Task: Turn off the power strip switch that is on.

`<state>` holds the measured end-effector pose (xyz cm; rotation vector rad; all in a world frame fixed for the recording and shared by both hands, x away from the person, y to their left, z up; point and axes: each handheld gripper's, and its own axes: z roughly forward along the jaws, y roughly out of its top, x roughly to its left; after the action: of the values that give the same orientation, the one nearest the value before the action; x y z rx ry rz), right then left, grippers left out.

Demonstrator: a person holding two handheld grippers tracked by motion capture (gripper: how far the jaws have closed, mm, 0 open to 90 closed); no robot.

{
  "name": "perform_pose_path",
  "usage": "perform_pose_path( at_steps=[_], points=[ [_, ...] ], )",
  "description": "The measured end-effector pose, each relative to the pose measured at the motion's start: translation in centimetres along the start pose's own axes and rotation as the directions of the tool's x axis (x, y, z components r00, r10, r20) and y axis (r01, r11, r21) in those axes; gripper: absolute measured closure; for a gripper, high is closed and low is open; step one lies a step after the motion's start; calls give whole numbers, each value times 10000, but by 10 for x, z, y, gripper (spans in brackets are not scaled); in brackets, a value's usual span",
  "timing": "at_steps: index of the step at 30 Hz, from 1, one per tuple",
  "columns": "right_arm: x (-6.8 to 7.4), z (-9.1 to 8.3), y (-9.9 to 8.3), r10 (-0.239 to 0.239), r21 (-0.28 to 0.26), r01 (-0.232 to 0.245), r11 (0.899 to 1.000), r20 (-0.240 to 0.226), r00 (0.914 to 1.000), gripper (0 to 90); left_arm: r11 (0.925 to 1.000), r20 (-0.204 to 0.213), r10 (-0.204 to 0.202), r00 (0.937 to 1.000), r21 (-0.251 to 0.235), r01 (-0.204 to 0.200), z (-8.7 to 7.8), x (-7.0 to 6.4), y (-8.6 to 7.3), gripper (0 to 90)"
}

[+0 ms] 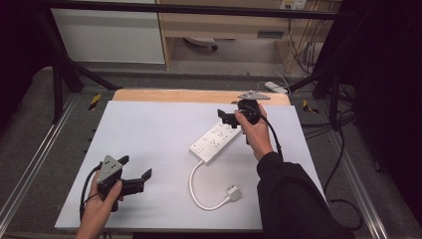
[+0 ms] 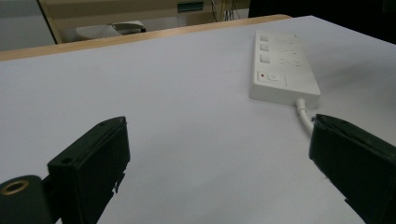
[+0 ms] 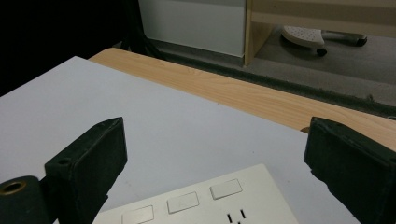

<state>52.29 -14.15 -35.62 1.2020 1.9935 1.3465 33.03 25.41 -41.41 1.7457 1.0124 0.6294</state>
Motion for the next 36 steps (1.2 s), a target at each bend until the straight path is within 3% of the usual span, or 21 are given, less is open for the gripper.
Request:
perform_pose_path(
  at_steps=[11,36],
  points=[
    [2,-25,1,91,-143,-92,9999,-85,9999,64,10000,17,9,10000,22,-9,0,0,0,50],
    [-15,-101,-16,-32,-1158,-1,9933,-285,9996,87,9999,-131,-37,9999,112,39,-5,0,-3,50]
  ],
)
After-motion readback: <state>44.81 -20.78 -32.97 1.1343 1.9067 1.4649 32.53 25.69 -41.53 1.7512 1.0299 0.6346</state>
